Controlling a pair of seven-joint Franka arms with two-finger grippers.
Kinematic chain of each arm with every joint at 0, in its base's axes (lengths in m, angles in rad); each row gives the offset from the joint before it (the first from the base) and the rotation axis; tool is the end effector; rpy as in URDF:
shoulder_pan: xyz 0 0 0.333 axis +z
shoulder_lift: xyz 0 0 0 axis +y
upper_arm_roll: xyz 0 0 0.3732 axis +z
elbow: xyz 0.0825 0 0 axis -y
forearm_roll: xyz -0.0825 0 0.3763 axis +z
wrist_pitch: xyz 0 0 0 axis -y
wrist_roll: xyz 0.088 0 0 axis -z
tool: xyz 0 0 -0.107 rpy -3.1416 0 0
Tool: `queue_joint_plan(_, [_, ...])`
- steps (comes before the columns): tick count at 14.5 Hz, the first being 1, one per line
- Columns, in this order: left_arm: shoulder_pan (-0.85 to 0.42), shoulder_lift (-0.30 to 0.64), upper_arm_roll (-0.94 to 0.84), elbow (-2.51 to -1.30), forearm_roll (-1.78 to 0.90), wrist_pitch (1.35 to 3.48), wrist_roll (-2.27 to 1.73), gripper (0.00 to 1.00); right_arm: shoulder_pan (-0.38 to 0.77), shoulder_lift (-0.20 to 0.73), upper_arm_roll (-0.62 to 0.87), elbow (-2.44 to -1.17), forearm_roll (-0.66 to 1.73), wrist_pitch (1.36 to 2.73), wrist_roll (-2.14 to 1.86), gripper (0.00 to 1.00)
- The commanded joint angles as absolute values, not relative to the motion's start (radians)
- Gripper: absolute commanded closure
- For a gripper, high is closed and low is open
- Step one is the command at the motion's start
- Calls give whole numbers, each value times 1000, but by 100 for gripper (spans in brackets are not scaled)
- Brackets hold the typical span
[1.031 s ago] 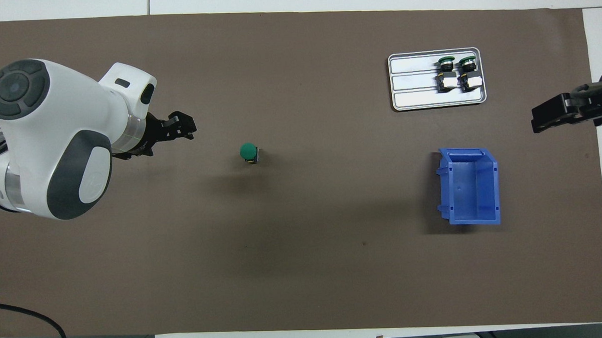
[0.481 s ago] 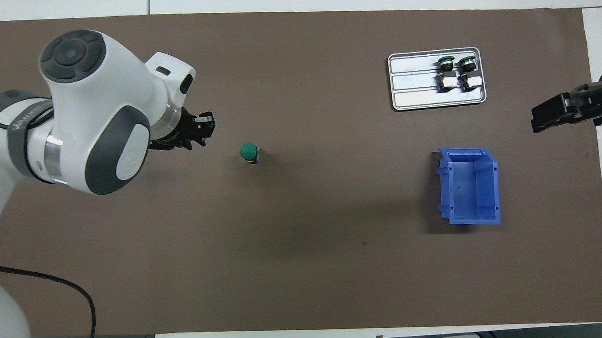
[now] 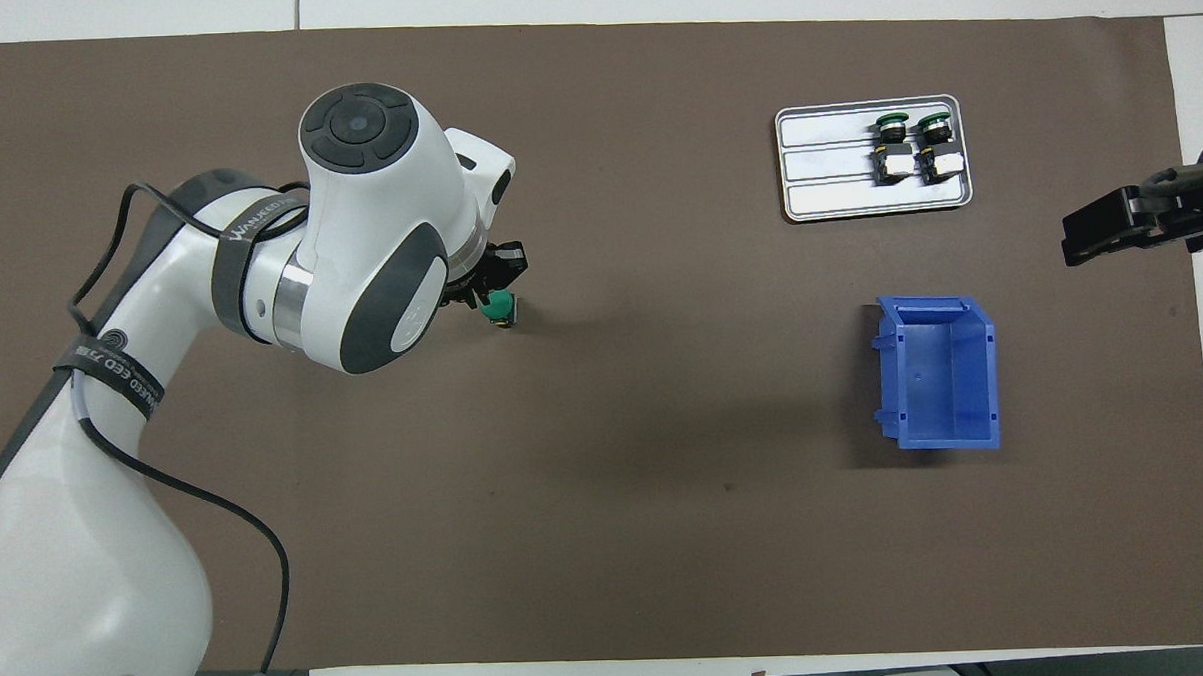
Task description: Place and press button with both arms
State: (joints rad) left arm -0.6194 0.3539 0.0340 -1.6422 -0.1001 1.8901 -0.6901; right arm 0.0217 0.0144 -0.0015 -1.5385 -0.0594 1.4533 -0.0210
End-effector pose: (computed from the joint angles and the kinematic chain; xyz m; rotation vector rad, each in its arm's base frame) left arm 0.5443 -0.3731 0.4590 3.1244 0.2186 -0.2091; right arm 0.5396 0.0040 0.6792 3.0780 0.0572 -0.1535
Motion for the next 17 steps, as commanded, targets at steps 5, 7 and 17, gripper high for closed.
queue_joint_plan(5, [-632, 379, 44, -1635, -81, 1953, -719, 100, 18, 0, -2, -1555, -60, 1457, -35, 2])
queue_joint_plan(7, [-632, 376, 44, -1669, -81, 1979, -721, 100, 18, 0, -2, -1555, -60, 1457, -35, 2])
queue_joint_plan(17, [-635, 376, 41, -1727, -81, 2037, -721, 100, 18, 0, -2, -1555, -60, 1457, -35, 2])
